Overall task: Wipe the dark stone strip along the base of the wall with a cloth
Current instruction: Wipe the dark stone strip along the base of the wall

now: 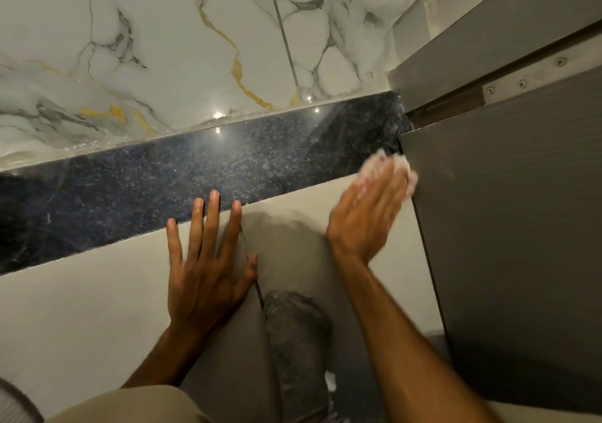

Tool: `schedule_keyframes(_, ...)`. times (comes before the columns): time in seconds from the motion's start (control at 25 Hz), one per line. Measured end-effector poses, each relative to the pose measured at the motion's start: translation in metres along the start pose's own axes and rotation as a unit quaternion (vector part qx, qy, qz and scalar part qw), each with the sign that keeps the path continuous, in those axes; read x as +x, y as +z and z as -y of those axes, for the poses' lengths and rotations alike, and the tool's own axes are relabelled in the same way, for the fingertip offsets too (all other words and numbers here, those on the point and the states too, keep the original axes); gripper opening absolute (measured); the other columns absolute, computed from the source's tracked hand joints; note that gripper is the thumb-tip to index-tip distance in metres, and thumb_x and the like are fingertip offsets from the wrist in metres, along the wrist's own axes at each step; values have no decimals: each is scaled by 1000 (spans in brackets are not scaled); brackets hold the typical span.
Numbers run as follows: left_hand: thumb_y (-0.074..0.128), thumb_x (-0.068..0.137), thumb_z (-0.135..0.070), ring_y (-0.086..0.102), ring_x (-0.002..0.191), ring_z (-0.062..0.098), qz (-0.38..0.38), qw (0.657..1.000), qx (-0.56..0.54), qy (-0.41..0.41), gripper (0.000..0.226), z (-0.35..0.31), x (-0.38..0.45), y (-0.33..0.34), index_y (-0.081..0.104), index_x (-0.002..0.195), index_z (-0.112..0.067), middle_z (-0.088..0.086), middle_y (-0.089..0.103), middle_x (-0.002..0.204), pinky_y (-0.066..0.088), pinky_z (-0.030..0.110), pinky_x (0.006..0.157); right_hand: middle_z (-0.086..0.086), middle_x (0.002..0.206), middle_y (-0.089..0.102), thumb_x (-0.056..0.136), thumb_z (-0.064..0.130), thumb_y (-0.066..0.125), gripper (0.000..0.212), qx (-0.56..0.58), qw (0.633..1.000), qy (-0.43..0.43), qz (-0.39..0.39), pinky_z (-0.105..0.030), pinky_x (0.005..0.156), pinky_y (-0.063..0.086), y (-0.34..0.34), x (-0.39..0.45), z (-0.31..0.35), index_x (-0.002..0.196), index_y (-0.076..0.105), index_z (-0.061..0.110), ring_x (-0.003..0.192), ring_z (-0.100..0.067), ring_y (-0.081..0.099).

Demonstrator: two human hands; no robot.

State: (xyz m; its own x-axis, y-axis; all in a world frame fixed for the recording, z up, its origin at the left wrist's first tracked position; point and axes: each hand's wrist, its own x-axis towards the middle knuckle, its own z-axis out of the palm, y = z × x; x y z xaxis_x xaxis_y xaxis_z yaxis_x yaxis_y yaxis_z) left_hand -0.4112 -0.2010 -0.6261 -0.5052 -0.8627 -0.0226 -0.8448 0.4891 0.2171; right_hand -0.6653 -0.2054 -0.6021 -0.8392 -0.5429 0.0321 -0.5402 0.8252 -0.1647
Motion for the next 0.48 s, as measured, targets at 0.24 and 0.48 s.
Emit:
schedule_keyframes(0.24,29,112,-63,16,172,42,1,1000,-8,5,81,-3,0,-4,22,177,-15,21,14,186,4,69,138,-16,185,16,119,36,36,68,25,989,-132,56,-52,143,22,-6,28,28,176,14,7,174,-33,15)
schedule_keyframes(0.48,36,108,-62,18,171,44,6,1000,-22,-5,83,-2,0,-4,25,176,-14,23,18,184,2,69,137,-17,186,9,119,41,35,73,35,998,-52,32,-50,144,18,-1,69,50,176,8,5,175,-31,9)
